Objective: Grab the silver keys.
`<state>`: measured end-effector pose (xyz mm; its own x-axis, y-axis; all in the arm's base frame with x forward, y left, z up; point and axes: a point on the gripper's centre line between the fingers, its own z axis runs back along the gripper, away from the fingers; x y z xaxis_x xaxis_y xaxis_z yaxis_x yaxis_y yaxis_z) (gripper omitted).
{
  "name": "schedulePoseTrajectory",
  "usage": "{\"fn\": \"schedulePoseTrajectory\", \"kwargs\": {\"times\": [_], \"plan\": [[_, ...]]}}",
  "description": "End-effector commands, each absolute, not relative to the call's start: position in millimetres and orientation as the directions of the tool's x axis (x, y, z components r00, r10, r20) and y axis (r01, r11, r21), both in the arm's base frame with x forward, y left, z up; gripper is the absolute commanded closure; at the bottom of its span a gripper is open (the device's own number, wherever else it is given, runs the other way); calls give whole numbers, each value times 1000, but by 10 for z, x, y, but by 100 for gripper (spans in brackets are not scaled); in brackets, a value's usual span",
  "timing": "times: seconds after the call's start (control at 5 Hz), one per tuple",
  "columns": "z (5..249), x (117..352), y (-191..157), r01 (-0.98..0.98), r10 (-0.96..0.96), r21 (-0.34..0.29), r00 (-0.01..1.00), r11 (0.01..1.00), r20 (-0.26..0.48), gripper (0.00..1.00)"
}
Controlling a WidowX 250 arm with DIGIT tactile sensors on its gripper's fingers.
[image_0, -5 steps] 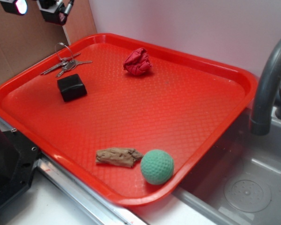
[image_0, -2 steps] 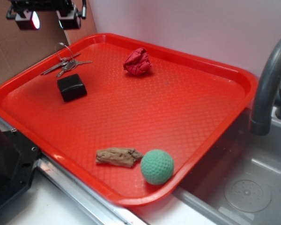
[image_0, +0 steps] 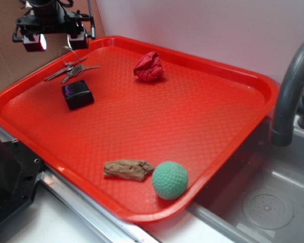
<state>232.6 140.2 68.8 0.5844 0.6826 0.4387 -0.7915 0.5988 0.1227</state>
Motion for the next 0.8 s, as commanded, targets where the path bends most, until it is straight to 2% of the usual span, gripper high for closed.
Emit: {"fn": "schedulePoseTrajectory", "kwargs": {"times": [0.0, 0.4, 0.6], "plan": [[790, 2404, 1494, -774, 657, 84, 584, 627, 477, 0], [790, 2404, 1494, -774, 657, 84, 584, 627, 477, 0], [648, 2529, 1635, -813, 683, 91, 538, 575, 495, 0]]}}
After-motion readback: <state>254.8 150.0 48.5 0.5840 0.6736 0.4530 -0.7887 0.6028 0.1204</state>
